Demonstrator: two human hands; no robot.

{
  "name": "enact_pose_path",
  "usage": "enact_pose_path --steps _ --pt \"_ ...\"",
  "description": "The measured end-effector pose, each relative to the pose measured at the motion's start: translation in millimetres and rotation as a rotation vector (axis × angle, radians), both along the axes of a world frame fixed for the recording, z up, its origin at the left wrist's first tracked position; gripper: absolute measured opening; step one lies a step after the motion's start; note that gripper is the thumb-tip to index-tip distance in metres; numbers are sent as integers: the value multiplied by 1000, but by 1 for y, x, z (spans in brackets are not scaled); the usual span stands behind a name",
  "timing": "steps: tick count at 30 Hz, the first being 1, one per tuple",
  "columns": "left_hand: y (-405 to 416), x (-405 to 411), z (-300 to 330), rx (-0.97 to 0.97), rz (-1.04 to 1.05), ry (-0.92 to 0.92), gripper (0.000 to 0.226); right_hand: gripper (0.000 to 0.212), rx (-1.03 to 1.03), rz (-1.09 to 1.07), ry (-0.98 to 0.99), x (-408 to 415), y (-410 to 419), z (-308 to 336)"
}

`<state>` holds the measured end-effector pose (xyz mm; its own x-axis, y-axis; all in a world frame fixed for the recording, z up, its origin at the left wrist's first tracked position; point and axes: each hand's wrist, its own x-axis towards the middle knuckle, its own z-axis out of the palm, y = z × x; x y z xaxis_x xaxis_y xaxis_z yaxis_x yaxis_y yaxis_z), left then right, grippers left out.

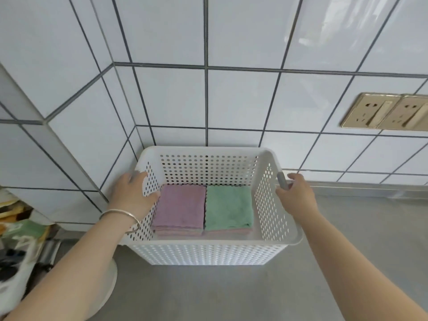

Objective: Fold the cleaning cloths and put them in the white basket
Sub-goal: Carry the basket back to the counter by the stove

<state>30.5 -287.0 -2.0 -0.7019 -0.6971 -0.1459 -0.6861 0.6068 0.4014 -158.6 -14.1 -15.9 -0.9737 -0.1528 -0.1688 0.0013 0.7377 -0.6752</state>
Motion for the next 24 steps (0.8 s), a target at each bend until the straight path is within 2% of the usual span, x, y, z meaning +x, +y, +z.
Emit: enact_pose_path --steps 5,7,9,10,11,14,20,24 --pt "-1 1 -5 -80 71 -17 35 32 -172 6 -120 -4 0 -9" --pt "0 -4 -4 -100 83 -35 26 27 -168 45 -110 -6 0 -9" --pt "2 -3 -3 -97 78 -42 8 19 -163 78 -94 -7 6 -10" --pt "2 -1 -3 -79 68 -21 7 10 -162 83 -93 -8 12 -10" --pt "2 1 -4 -66 55 4 15 7 -173 84 -92 -9 18 -8" --pt "19 10 8 -13 54 45 14 13 -226 72 -96 -10 44 2" --pt "46 25 22 300 16 241 28 4 -217 -18 -34 26 100 14" --pt "56 25 31 430 -74 277 31 16 -117 -141 -20 72 126 15"
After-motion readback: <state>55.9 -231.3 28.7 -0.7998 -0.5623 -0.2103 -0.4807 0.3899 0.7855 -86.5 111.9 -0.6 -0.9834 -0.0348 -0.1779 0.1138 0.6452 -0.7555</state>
